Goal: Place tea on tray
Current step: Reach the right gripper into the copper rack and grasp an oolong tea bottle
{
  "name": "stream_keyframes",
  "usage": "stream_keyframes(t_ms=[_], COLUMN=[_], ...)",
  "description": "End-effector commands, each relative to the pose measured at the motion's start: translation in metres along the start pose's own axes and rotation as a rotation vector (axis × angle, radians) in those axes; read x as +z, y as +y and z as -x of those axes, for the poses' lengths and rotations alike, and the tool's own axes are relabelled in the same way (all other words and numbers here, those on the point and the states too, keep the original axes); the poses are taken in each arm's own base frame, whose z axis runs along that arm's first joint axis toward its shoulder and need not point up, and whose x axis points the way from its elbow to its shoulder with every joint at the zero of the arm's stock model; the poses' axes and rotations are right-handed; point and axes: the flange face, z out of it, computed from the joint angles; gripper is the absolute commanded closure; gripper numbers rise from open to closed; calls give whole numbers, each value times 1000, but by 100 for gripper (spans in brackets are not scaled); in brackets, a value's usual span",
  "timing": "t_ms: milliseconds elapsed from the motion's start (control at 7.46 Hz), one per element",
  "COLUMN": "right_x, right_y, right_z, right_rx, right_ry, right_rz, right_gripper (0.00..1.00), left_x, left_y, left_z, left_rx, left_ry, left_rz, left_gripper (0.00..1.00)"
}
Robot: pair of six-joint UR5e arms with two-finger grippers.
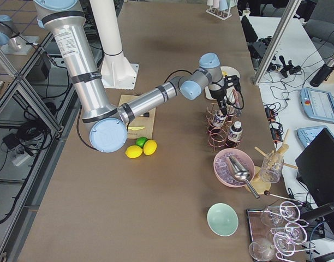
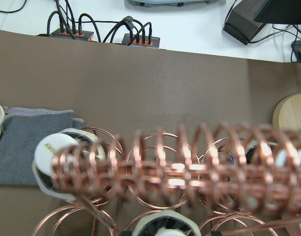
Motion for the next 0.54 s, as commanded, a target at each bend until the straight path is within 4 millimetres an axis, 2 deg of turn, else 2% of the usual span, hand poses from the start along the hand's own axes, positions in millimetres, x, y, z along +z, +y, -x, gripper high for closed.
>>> stream_keyframes(t_ms=[0, 134, 268, 402], right_x=[0, -1, -2, -8], right_y=[-2, -2, -2, -7], right_z=[1, 2, 3, 5], right_rx=[-1, -3, -19, -23], right_ry=[0, -2, -5, -13], right_rz=[-1, -3, -7, -15], right_gripper=[48, 93, 100, 100], left_x=[1, 2, 2, 1], left_y=[0, 0, 1, 0], left_z=[0, -1, -1, -1], left_rx=[0, 1, 0, 1], left_ry=[2, 4, 3, 7], left_rz=[3, 3, 4, 0], left_gripper=[2, 2, 2, 2])
